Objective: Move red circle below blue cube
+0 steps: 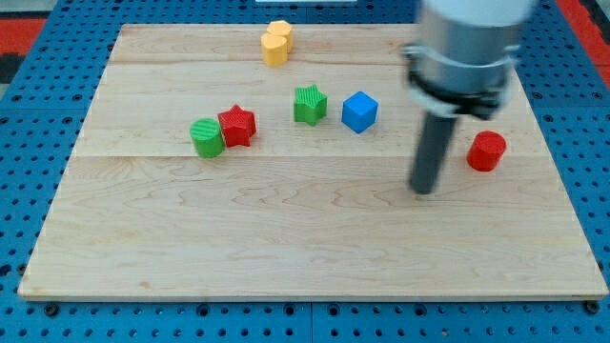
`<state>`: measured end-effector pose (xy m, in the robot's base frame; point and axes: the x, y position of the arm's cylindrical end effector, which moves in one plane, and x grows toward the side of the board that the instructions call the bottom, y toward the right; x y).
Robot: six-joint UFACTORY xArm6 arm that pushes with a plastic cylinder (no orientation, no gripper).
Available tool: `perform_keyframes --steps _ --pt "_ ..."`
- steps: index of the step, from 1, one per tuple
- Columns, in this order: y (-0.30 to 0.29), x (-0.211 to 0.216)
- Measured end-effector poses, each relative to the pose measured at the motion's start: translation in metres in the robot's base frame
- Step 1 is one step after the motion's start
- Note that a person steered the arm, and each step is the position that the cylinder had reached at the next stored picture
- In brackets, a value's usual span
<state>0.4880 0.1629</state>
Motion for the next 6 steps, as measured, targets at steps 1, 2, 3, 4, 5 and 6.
perform_keyframes --steps 1,2,3,4,5,6 --pt "0.103 -0.027" --pt "0.064 -0.046" --pt "-0.047 -0.029" --pt "-0.07 -0.051" --pt "-0.061 -0.063" --pt "-0.125 -0.071"
